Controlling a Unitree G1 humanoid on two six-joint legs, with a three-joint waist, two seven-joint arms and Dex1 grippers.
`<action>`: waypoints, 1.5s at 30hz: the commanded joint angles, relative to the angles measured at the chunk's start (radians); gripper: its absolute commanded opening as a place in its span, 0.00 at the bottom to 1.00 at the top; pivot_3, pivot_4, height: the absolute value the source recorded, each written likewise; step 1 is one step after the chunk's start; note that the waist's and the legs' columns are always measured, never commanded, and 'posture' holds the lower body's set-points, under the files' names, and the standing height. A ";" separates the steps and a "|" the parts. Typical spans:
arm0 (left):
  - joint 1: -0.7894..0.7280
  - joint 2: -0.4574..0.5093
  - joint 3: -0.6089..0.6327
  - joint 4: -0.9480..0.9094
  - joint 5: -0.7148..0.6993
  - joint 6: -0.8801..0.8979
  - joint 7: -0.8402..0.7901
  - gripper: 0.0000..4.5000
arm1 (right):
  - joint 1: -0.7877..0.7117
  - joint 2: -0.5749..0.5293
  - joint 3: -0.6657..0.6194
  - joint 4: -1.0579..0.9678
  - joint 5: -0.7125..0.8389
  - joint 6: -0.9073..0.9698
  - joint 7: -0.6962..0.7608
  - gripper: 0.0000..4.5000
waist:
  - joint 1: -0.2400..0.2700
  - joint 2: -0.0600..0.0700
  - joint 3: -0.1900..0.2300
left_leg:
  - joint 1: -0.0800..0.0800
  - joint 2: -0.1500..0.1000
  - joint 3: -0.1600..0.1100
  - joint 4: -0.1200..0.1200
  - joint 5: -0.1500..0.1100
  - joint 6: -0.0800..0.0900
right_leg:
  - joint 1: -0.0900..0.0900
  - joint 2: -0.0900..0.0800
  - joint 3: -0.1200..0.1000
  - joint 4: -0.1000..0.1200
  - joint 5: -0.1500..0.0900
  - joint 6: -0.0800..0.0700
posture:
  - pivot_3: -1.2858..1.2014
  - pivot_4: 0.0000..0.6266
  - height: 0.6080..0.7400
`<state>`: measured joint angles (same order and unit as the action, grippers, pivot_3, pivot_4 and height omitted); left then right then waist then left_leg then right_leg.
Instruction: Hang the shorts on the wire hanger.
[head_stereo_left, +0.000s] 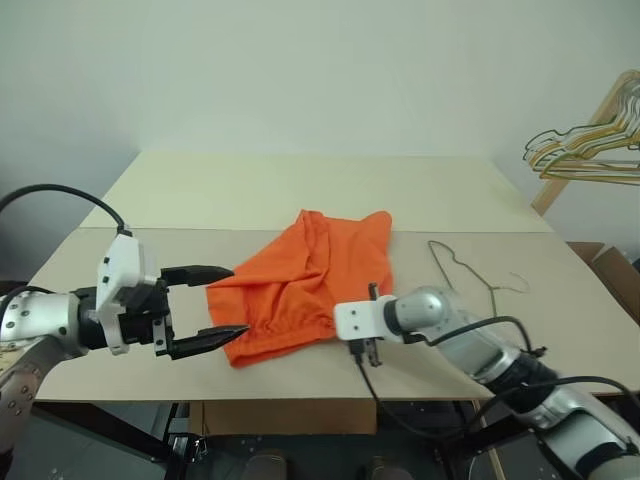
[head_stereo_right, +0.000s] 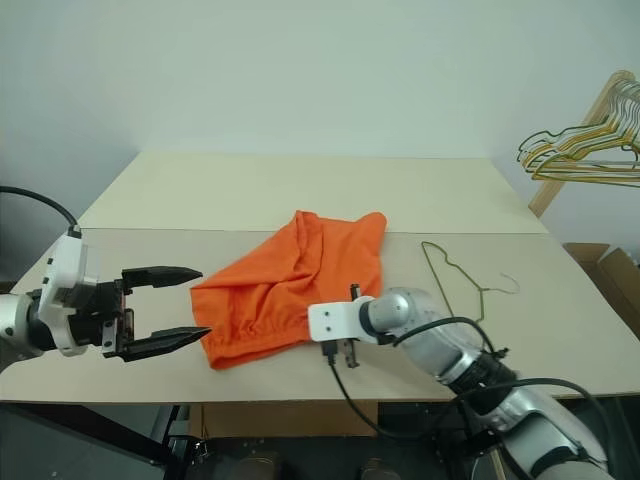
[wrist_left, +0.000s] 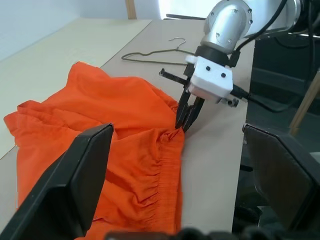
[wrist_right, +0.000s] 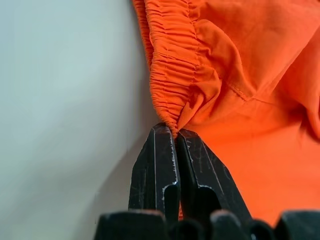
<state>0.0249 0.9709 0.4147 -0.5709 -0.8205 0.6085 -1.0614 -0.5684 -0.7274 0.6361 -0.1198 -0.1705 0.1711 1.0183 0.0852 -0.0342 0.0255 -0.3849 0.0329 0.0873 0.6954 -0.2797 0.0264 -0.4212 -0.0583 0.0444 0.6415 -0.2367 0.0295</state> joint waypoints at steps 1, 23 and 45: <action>-0.025 -0.006 -0.005 0.011 0.012 -0.038 -0.010 1.00 | -0.030 -0.115 -0.092 0.131 0.026 -0.342 0.084 0.01 | -0.006 0.000 0.000 | 0.000 0.000 0.000 0.000 0.000 0.000 | 0.000 0.000 0.000 0.000 0.000 0.000 | 0.57 0.00 1.00; -0.153 -0.028 -0.136 0.091 0.059 -0.079 -0.051 1.00 | -0.308 -0.142 -0.121 0.704 -0.437 -0.717 -0.277 0.94 | -0.092 0.002 0.001 | 0.000 -0.001 -0.005 -0.001 0.001 -0.002 | -0.001 0.000 0.002 0.004 -0.001 -0.002 | 0.53 0.00 1.00; -0.210 -0.035 -0.204 0.133 0.078 -0.090 -0.122 1.00 | 0.197 -0.001 -0.140 -0.274 -0.088 0.325 -0.026 1.00 | -0.100 0.002 0.001 | 0.007 0.001 -0.003 0.000 0.001 -0.001 | 0.003 0.002 0.003 0.006 -0.002 -0.001 | 0.52 0.00 1.00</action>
<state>-0.1622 0.9351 0.2127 -0.4364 -0.7472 0.5391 -1.1746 -0.3396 -0.7450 0.4822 -0.3820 -0.2068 0.4452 1.0223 -0.0150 -0.0319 0.0269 -0.3786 0.0336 0.0843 0.6953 -0.2787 0.0253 -0.4186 -0.0566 0.0477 0.6476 -0.2385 0.0285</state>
